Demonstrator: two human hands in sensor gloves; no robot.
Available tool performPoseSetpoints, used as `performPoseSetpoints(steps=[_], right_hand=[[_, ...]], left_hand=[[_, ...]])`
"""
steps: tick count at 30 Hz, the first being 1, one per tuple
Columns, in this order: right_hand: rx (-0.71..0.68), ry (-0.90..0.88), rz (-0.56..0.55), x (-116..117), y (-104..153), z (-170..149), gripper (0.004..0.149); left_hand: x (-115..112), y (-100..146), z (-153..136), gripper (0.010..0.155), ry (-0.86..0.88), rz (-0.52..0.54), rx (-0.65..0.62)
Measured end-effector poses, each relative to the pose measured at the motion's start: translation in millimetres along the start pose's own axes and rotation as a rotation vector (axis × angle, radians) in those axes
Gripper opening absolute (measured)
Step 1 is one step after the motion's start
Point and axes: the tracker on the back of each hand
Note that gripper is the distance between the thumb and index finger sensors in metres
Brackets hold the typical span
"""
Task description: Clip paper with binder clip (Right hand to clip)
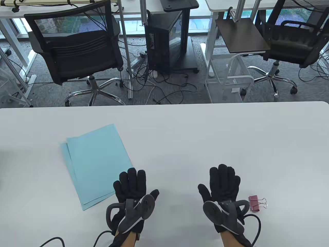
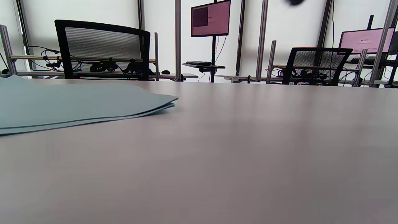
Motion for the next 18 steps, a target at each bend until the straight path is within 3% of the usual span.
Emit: performPoseSetpoints(steps=[18], right_hand=[[0.022, -0.031, 0.035, 1.1, 0.2, -2.7, 0.077]], left_hand=[[0.7, -7.3, -0.5, 0.082, -0.008, -0.042, -0.018]])
Point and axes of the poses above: the tracker on the back of each hand, its own z axis roughly to the thumb side, its own y axis roughly from the fingertips to the wrist, x = y × z, and after that the axes turned 10 degrees about -z, right-handed
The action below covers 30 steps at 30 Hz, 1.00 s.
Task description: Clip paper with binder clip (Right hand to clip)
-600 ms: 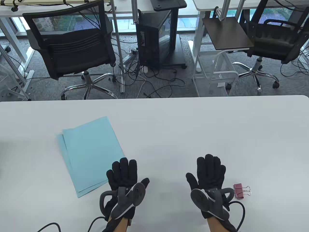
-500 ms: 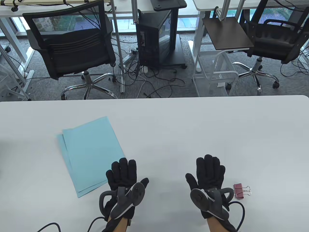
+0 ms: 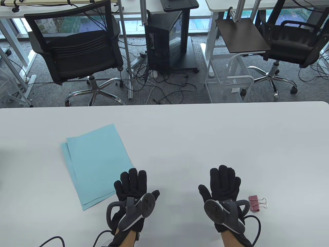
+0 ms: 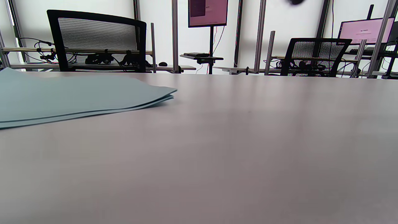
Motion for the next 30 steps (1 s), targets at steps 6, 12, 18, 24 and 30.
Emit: performPoseSetpoints(steps=[6, 12, 18, 24, 30], right_hand=[[-0.004, -0.002, 0.017, 0.4, 0.1, -0.6, 0.077], [0.003, -0.013, 0.028, 1.2, 0.2, -1.1, 0.077], [0.009, -0.015, 0.053, 2.3, 0.0, -1.7, 0.077], [0.025, -0.023, 0.075, 5.5, 0.2, -3.1, 0.077], [0.031, -0.024, 0.083, 6.0, 0.0, -3.2, 0.078]], left_hand=[[23.2, -14.4, -22.5, 0.083, 0.008, 0.026, 0.039], [37.3, -40.0, -75.9, 0.084, 0.094, -0.04, 0.14], [28.9, -68.7, -144.3, 0.087, 0.196, -0.099, 0.369], [-5.6, -82.4, -183.5, 0.101, 0.316, -0.164, 0.723], [-32.4, -91.3, -184.6, 0.116, 0.469, -0.417, 0.888]])
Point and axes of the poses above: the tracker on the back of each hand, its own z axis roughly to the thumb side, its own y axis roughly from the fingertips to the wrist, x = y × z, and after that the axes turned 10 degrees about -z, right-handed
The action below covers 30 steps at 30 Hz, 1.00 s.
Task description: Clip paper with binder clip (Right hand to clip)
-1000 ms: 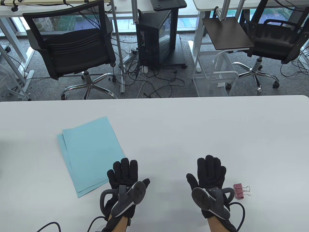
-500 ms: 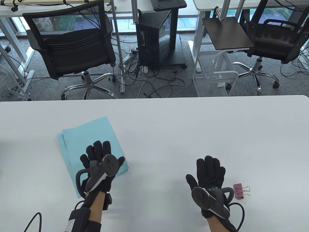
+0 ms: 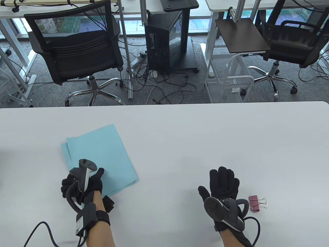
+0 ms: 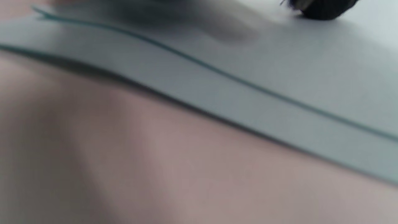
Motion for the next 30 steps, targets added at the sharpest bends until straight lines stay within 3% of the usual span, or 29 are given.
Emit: performPoseSetpoints(steps=[1, 4, 7, 14, 22, 26, 30], right_hand=[[0.002, -0.001, 0.0, 0.2, -0.1, -0.1, 0.078], [0.008, 0.001, 0.0, 0.3, -0.3, -0.3, 0.079], [0.017, -0.001, 0.001, -0.8, 0.8, -0.8, 0.079], [0.025, -0.009, -0.003, -1.8, 0.5, -1.4, 0.08], [0.034, -0.016, 0.011, -0.1, 0.2, -2.7, 0.08], [0.03, -0.023, 0.015, -0.3, 0.0, -2.8, 0.08], [0.021, -0.048, 0.025, 1.2, -0.6, -2.8, 0.08]], left_hand=[[1.9, 1.1, 2.3, 0.117, -0.017, 0.057, 0.004], [6.9, 7.3, 10.5, 0.11, -0.062, -0.002, 0.009], [9.2, 10.8, 10.8, 0.105, -0.078, 0.015, -0.004], [15.0, 8.2, -12.3, 0.093, 0.081, 0.055, -0.038], [13.4, 7.3, -26.9, 0.054, 0.252, 0.089, -0.049], [10.6, 15.5, -24.1, 0.049, 0.341, 0.084, -0.173], [11.7, 37.8, -14.3, 0.05, 0.226, 0.192, -0.347]])
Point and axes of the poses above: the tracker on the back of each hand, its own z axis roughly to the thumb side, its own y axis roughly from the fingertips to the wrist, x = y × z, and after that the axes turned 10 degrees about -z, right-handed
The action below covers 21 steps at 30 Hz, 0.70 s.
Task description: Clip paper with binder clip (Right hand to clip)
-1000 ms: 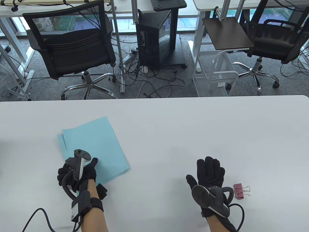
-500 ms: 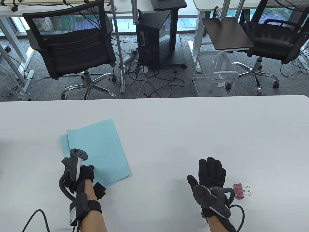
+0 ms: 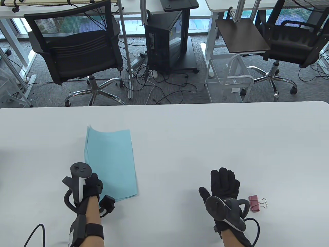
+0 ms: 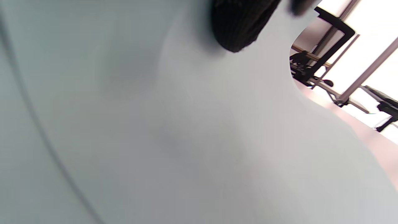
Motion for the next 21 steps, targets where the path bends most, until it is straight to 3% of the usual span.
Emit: performPoseSetpoints(steps=[6, 11, 16, 19, 21], right_hand=[[0.011, -0.093, 0.003, -1.3, -0.5, -2.1, 0.083], [0.024, -0.321, 0.009, -6.8, -1.7, -6.1, 0.094], [0.031, -0.745, 0.01, -14.5, -4.0, -12.1, 0.107], [0.002, -0.97, 0.026, -17.3, -5.3, -17.5, 0.109], [-0.061, -1.096, 0.094, -16.0, -7.0, -19.0, 0.105]], left_hand=[[5.4, 46.2, 30.7, 0.053, 0.072, -0.003, -0.329], [7.4, 95.9, 54.3, 0.053, 0.172, -0.045, -0.659], [-9.9, 123.1, 64.1, 0.053, 0.378, -0.211, -0.984], [-27.4, 126.9, 65.7, 0.053, 0.487, -0.333, -1.099], [-38.1, 126.7, 67.3, 0.053, 0.492, -0.41, -1.126]])
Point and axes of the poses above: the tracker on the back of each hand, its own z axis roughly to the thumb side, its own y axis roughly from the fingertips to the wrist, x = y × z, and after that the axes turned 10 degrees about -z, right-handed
